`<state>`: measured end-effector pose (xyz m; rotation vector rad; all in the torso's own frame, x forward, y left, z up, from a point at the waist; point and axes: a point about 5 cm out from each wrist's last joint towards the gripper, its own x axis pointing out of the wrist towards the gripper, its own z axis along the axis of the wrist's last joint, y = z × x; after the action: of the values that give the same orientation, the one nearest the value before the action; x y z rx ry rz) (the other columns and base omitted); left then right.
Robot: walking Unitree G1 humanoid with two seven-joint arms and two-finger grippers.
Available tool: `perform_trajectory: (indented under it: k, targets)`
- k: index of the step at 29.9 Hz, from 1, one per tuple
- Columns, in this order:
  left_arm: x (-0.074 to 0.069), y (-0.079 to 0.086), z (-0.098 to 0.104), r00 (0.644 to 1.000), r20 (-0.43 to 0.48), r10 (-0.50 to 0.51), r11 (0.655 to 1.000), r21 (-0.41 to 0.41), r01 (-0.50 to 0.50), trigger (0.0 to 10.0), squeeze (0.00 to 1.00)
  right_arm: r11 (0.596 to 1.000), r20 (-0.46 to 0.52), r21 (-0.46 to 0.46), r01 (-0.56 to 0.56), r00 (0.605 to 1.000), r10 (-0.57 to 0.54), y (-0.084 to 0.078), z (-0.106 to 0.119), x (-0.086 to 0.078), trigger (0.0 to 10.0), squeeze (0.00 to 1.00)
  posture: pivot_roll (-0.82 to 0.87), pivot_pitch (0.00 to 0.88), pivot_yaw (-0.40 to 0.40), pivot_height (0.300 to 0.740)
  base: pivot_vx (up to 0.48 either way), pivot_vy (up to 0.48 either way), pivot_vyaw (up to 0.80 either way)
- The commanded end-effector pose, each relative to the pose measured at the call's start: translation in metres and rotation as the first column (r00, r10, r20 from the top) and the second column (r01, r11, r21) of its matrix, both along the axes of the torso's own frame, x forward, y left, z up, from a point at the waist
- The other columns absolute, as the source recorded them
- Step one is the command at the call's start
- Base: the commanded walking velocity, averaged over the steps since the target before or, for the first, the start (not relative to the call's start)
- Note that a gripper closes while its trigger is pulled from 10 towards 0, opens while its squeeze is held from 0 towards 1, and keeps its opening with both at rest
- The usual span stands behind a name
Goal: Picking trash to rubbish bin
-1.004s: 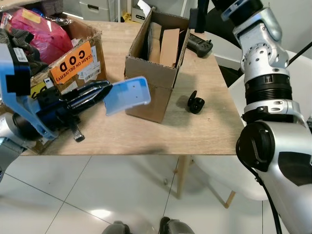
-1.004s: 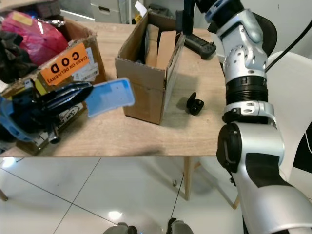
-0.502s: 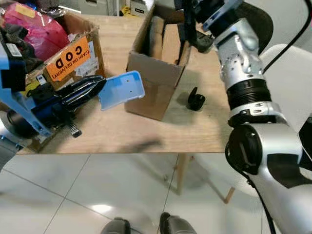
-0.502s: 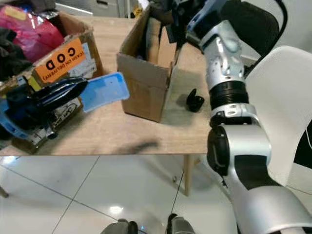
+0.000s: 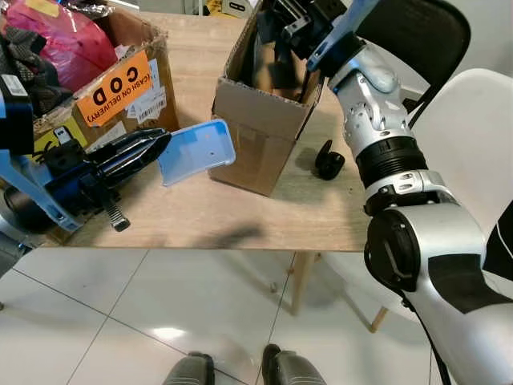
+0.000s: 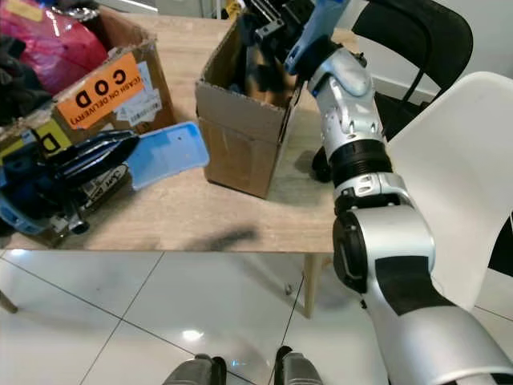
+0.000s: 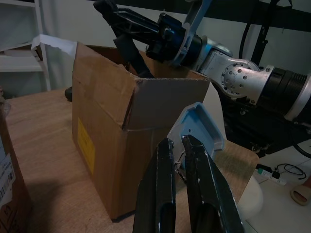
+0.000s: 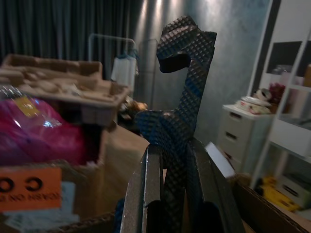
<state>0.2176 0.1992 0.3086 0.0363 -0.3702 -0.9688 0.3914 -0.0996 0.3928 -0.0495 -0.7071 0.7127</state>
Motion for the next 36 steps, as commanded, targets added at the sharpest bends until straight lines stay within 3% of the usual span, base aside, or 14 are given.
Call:
perform_trajectory:
  k: [1, 2, 4, 11, 12, 13, 14, 15, 29, 31, 34, 36]
  targets:
    - [-0.004, -0.002, 0.003, 1.000, 0.012, -0.009, 0.999, 0.033, 0.009, 10.0, 0.00, 0.999, -0.074, -0.025, 0.031, 0.997, -0.033, -0.005, -0.018, 0.007, 10.0, 0.00, 0.12, 0.291, -0.035, 0.740, 0.000, 0.000, 0.00]
    - [-0.003, -0.003, 0.003, 1.000, 0.011, -0.017, 0.999, 0.030, 0.016, 10.0, 0.00, 0.999, -0.083, 0.002, 0.042, 0.996, -0.042, -0.010, -0.015, 0.008, 10.0, 0.81, 0.12, 0.287, -0.033, 0.740, 0.000, 0.000, 0.00]
    - [-0.002, -0.003, 0.002, 1.000, 0.011, -0.021, 0.999, 0.029, 0.020, 10.0, 0.00, 0.999, -0.076, 0.040, 0.035, 0.997, -0.031, -0.014, -0.010, 0.007, 10.0, 1.00, 0.12, 0.287, -0.033, 0.740, 0.000, 0.000, 0.00]
    - [-0.001, -0.004, 0.003, 1.000, 0.016, -0.024, 0.999, 0.028, 0.023, 10.0, 0.00, 0.993, -0.027, 0.121, 0.003, 1.000, 0.000, -0.018, 0.003, 0.003, 10.0, 0.98, 0.11, 0.271, -0.028, 0.740, 0.000, 0.000, 0.00]
    - [-0.001, -0.004, 0.004, 1.000, 0.017, -0.024, 0.999, 0.029, 0.024, 10.0, 0.00, 0.991, -0.019, 0.131, -0.004, 1.000, 0.006, -0.019, 0.006, 0.002, 10.0, 0.57, 0.11, 0.269, -0.027, 0.740, 0.000, 0.000, 0.00]
    - [0.000, -0.004, 0.004, 1.000, 0.019, -0.024, 0.999, 0.029, 0.023, 10.0, 0.00, 0.990, -0.011, 0.141, -0.012, 1.000, 0.013, -0.020, 0.009, 0.001, 10.0, 0.31, 0.11, 0.265, -0.027, 0.740, 0.000, 0.000, 0.00]
    - [0.000, -0.004, 0.004, 0.999, 0.021, -0.024, 0.999, 0.029, 0.023, 10.0, 0.00, 0.989, -0.006, 0.148, -0.017, 1.000, 0.018, -0.021, 0.012, 0.000, 10.0, 0.24, 0.11, 0.265, -0.027, 0.740, 0.000, 0.000, 0.00]
    - [0.000, -0.004, 0.005, 0.999, 0.023, -0.025, 0.999, 0.029, 0.024, 10.0, 0.00, 0.988, -0.001, 0.151, -0.019, 1.000, 0.019, -0.021, 0.014, -0.001, 10.0, 0.00, 0.11, 0.263, -0.028, 0.740, 0.000, 0.000, 0.00]
    - [0.005, -0.006, 0.010, 0.997, 0.072, -0.022, 1.000, -0.017, 0.023, 10.0, 0.00, 0.990, 0.073, 0.130, -0.050, 0.997, 0.040, -0.028, 0.037, -0.010, 10.0, 0.00, 0.09, 0.227, -0.038, 0.740, 0.000, 0.000, 0.00]
    - [0.005, -0.007, 0.012, 0.996, 0.086, -0.027, 0.999, -0.030, 0.030, 10.0, 0.00, 0.976, 0.097, 0.173, -0.133, 0.988, 0.118, -0.029, 0.045, -0.015, 10.0, 0.00, 0.08, 0.217, -0.040, 0.740, 0.000, 0.000, 0.00]
    - [0.006, -0.007, 0.012, 0.995, 0.091, -0.028, 0.999, -0.036, 0.031, 10.0, 0.00, 0.967, 0.108, 0.189, -0.171, 0.982, 0.152, -0.030, 0.047, -0.017, 10.0, 0.00, 0.08, 0.214, -0.040, 0.740, 0.000, 0.000, 0.00]
    - [0.008, -0.008, 0.014, 0.994, 0.104, -0.025, 0.998, -0.052, 0.031, 10.0, 0.00, 0.927, 0.131, 0.196, -0.320, 0.945, 0.299, -0.030, 0.050, -0.026, 10.0, 0.00, 0.08, 0.206, -0.043, 0.740, 0.000, 0.000, 0.00]
